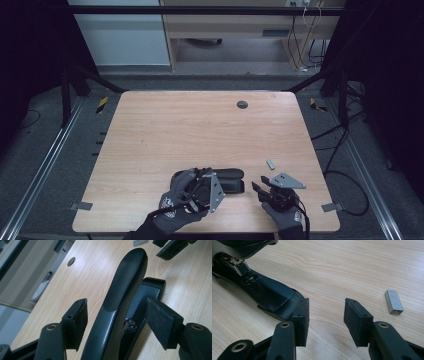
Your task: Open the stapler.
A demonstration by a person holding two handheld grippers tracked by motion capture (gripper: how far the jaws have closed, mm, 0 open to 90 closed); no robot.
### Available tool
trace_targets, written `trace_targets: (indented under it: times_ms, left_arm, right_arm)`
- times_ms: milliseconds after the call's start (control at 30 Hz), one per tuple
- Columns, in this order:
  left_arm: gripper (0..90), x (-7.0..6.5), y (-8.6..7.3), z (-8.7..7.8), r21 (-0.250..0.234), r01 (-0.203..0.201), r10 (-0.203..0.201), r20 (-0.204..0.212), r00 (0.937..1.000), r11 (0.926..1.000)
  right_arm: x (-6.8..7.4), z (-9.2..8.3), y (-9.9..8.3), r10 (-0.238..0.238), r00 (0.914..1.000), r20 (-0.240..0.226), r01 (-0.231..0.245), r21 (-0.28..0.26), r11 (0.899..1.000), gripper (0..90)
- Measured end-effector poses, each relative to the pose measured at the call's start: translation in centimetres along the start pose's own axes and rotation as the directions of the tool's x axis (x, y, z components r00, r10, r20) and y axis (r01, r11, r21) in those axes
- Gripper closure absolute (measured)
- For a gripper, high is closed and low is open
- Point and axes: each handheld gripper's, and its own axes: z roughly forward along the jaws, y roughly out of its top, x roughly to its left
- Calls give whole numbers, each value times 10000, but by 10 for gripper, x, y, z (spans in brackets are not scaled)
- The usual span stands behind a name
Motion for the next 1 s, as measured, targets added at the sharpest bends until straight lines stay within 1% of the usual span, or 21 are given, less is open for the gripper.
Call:
trace_targets:
  times_ms: [67, 100, 133, 167, 233, 267, 300, 367, 400, 467, 500, 567, 633, 667, 700, 767, 867, 900, 933, 1000]
  left_arm:
    - [336, -3, 2, 2, 9, -167, 168, -177, 9997, 9999]
    - [338, -4, 2, 2, 57, -318, 320, -274, 9991, 9995]
    - [340, -5, 3, 3, 7, -324, 324, -320, 9990, 9995]
    - [342, -5, 3, 3, 7, -324, 324, -320, 9990, 9995]
    - [349, -8, 5, 4, 31, -523, 524, -375, 9979, 9986]
    - [351, -9, 6, 5, -31, -504, 502, -410, 9979, 9987]
    - [355, -10, 7, 6, 66, -659, 661, -450, 9968, 9978]
    - [358, -11, 7, 7, 79, -711, 714, -485, 9963, 9974]
    - [359, -14, 8, 9, 118, -890, 895, -600, 9942, 9960]
    - [364, -17, 9, 11, 88, -974, 978, -705, 9927, 9952]
    - [367, -18, 10, 12, 153, -1107, 1116, -776, 9907, 9937]
    - [372, -20, 11, 14, 165, -1152, 1162, -877, 9893, 9932]
    - [377, -22, 12, 16, 241, -1310, 1328, -975, 9863, 9911]
    - [380, -22, 12, 17, 380, -1473, 1504, -1012, 9834, 9884]
    - [381, -22, 12, 17, 380, -1473, 1504, -1012, 9834, 9884]
    - [386, -25, 14, 19, 565, -1753, 1807, -1105, 9773, 9829]
    - [391, -28, 14, 22, 601, -1839, 1899, -1178, 9747, 9811]
    - [393, -28, 15, 24, 623, -1899, 1963, -1205, 9731, 9798]
    - [395, -28, 15, 24, 727, -2012, 2090, -1236, 9701, 9768]
    - [400, -29, 16, 27, 771, -2114, 2201, -1322, 9665, 9744]
  right_arm:
    - [0, 1, 0, -52, 10000, 28, 52, -20, 10000, 560]
    - [0, 0, 0, -36, 10000, 33, 36, 11, 10000, 560]
    - [0, 1, 0, -66, 10000, 28, 66, -4, 10000, 560]
    - [0, 1, 0, -66, 10000, 28, 66, -4, 10000, 560]
    - [0, 1, 0, -85, 10000, 12, 86, -22, 10000, 562]
    - [0, 1, 0, -55, 10000, 10, 55, -2, 10000, 562]
    - [0, 1, -1, -106, 9999, 9, 106, -8, 9999, 562]
    - [0, 1, -1, -96, 9999, 31, 96, -16, 10000, 564]
    - [0, 1, -1, -96, 9999, 28, 96, -14, 10000, 565]
    - [0, 1, -1, -101, 9999, -17, 101, -12, 9999, 571]
    - [1, 1, -1, -95, 9999, -36, 95, 6, 10000, 572]
    - [1, 1, -1, -85, 10000, -47, 85, 1, 10000, 575]
    - [1, 1, -1, -88, 9999, -52, 88, -2, 10000, 579]
    - [1, 1, -1, -69, 10000, -59, 69, -3, 10000, 580]
    - [1, 0, -1, -64, 10000, -62, 64, -11, 10000, 582]
    - [1, 1, -1, -55, 10000, -65, 55, -5, 10000, 588]
    - [1, 1, -2, -71, 9999, -71, 72, 60, 10000, 597]
    - [1, 1, -2, -78, 9999, -96, 79, 61, 9999, 602]
    - [1, 1, -2, -70, 9999, -116, 71, 72, 9999, 608]
    - [2, 1, -2, -73, 9999, -142, 74, 57, 10000, 622]
